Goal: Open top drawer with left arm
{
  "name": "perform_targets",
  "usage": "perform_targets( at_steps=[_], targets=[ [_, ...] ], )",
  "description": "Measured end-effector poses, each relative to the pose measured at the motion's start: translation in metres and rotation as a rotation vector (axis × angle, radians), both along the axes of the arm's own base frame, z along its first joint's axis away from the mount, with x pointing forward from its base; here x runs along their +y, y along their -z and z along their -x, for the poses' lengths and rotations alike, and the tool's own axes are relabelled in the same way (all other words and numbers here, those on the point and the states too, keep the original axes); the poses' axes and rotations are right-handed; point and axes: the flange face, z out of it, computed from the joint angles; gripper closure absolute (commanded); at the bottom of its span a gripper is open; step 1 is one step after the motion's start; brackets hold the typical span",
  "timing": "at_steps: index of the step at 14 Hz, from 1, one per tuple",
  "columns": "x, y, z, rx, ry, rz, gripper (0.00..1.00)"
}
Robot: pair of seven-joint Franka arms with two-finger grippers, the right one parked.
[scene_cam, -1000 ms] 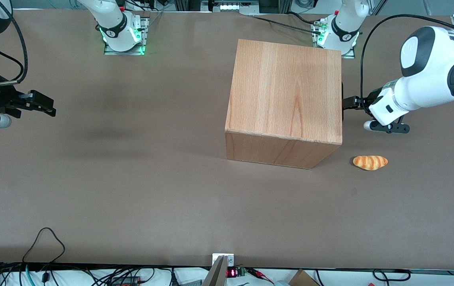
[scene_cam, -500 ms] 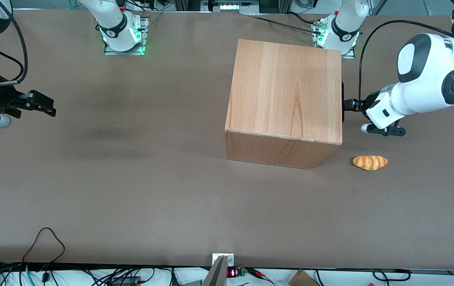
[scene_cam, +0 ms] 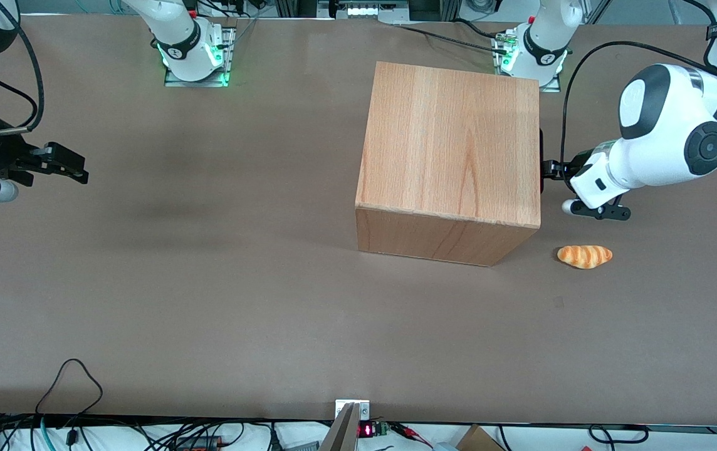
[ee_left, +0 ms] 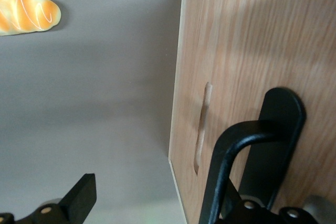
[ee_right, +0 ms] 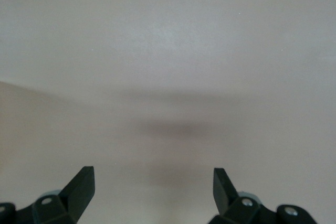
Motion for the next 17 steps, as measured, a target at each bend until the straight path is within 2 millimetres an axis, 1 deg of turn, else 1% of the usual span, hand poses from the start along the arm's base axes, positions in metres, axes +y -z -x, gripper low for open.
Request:
perform_targets(
  at_steps=[3, 5, 10, 17],
  targets=[
    [0.002, 0.0, -0.001, -0.004, -0.003, 0.0, 0.0],
    [0.007, -0.001, -0.002, -0.013, -0.011, -0.005, 0.0],
    [0.042, -0.005, -0.009, -0.04, -0.024, -0.054, 0.0],
    [0.084, -0.011, -0.012, -0.059, -0.058, -0.103, 0.0]
  ],
)
